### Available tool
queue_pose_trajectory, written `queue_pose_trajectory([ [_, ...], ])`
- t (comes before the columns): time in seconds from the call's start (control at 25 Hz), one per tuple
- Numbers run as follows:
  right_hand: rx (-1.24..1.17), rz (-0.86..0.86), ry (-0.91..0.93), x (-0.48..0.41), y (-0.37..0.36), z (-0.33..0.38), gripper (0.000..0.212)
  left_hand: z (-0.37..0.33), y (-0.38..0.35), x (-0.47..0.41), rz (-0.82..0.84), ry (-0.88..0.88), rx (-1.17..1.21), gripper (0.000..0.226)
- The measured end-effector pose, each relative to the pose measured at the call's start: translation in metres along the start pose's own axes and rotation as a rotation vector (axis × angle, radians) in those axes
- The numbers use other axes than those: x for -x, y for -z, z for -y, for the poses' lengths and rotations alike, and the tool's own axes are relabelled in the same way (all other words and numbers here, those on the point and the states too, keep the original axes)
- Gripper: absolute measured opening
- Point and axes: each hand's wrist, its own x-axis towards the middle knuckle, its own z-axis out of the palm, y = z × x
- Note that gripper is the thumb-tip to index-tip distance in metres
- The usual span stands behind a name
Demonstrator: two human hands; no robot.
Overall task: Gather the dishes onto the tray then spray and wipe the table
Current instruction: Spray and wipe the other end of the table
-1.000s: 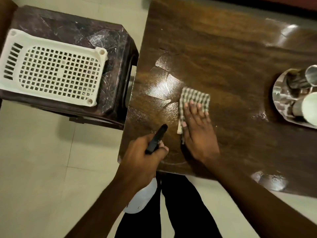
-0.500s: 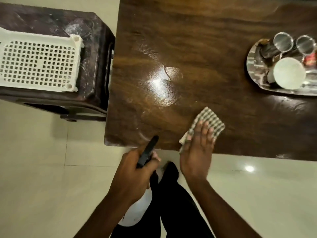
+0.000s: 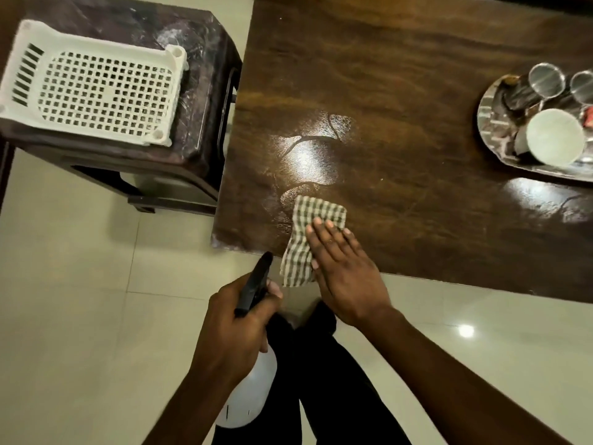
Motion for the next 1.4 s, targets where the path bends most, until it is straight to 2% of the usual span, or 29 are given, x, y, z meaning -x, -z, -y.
queue_pose_trajectory([
  [0.08,-0.113,-0.028,-0.21,-0.005,-0.007,0.037,0.065,0.004,0.009,-0.002,-0.042,-0.023,0.007,0.015],
  [0.16,-0.168,-0.037,-0.264,-0.023,-0.017,0.082,0.067,0.005,0.02,-0.003,-0.074,-0.028,0.039,0.017],
  [0.32,-0.054,0.089,0.046,-0.077,-0.019,0.138,0.073,0.008,0.046,-0.007,-0.118,-0.038,0.054,0.015],
  [0.44,0.077,0.185,0.234,-0.103,-0.013,0.151,0.08,0.008,0.066,-0.008,-0.15,-0.036,0.042,0.014],
  [0.64,0.148,0.084,0.373,-0.102,-0.007,0.119,0.073,0.007,0.084,-0.015,-0.162,0.002,0.075,0.017],
  [0.72,0.137,0.061,0.314,-0.091,-0.006,0.106,0.069,0.006,0.082,-0.018,-0.156,0.007,0.072,0.018],
  [0.84,0.105,0.02,0.089,-0.064,-0.002,0.069,0.067,0.005,0.074,-0.026,-0.134,-0.003,0.072,0.02],
  [1.0,0.09,-0.119,-0.17,-0.019,0.009,0.018,0.065,0.003,0.058,-0.034,-0.1,-0.041,0.042,0.022],
  [1.08,0.098,-0.17,-0.19,-0.013,0.013,0.012,0.06,0.0,0.051,-0.035,-0.08,-0.044,0.059,0.028],
  [1.24,0.121,-0.203,-0.072,-0.027,0.028,0.001,0.042,-0.002,0.048,-0.033,-0.066,-0.023,0.09,0.026],
  [1.32,-0.007,-0.215,-0.14,-0.032,0.042,0.007,0.032,-0.007,0.056,-0.028,-0.075,-0.017,0.1,0.02],
  [1.4,-0.282,-0.22,-0.324,-0.033,0.063,0.029,0.022,-0.019,0.07,-0.017,-0.085,-0.015,0.109,0.017],
])
